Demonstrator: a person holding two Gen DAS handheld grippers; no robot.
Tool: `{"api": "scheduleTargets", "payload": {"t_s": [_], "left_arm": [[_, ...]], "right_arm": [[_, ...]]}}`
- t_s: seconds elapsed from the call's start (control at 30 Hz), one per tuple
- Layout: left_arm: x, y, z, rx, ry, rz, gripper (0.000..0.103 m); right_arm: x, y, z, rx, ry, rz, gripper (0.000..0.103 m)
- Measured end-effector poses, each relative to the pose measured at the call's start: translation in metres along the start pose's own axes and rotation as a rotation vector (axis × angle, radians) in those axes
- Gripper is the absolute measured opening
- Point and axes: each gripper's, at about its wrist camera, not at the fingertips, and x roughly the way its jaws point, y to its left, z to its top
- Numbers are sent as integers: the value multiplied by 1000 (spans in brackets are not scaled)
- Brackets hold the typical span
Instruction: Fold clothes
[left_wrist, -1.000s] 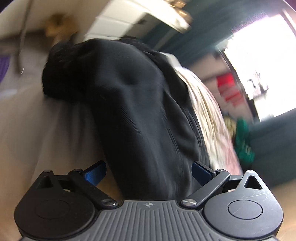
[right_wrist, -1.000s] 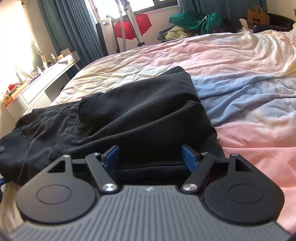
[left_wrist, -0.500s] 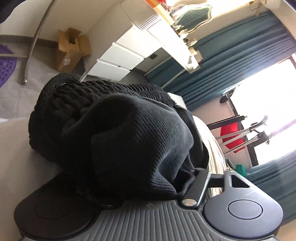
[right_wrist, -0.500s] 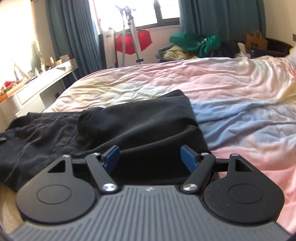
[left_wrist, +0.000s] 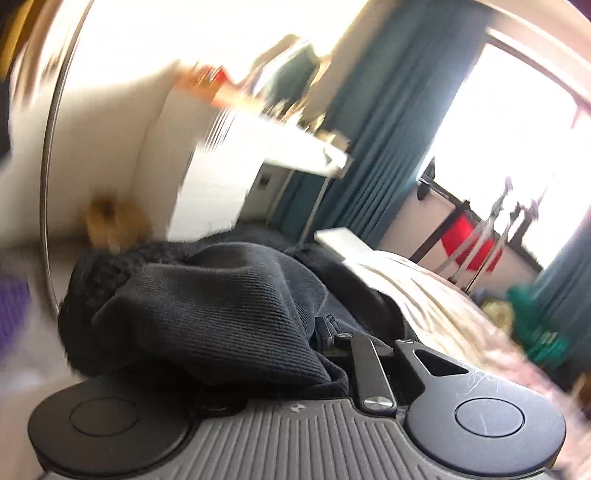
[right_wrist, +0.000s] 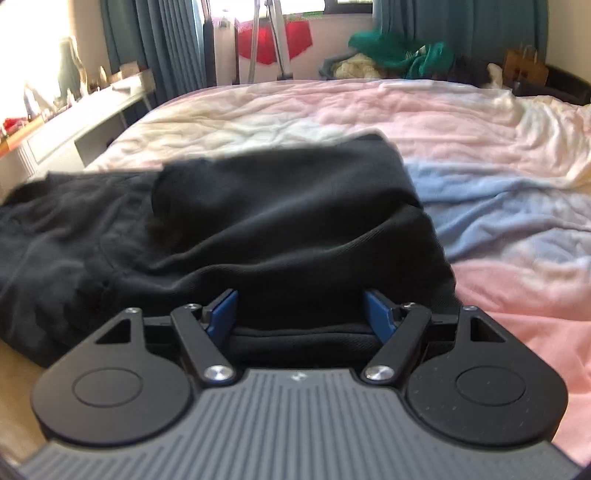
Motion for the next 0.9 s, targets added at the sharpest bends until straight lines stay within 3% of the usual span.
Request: {"api": "scheduleTargets", "payload": {"t_s": [0.23, 0.33, 0.47, 0.63, 0.8, 0.9], "left_arm": [[-50, -97, -2, 258, -181, 42, 17], [-73, -153, -5, 328, -267, 13, 17], [-113, -242, -35, 469, -363, -66, 17], [-154, -347, -115, 662, -421, -217, 17], [-168, -402, -228, 785, -399, -338, 17], [-151, -416, -287, 860, -326, -366, 18]], "right_arm": [[-31, -25, 14, 90, -56, 26, 75], [-42, -48, 20, 178, -84, 27, 75], [-50, -86, 25, 317, -124, 6, 75], [-58, -132, 27, 486, -169, -34, 75], [-66, -178, 29, 656, -213, -74, 77], [-67, -196, 26, 724, -231, -60, 77]]}}
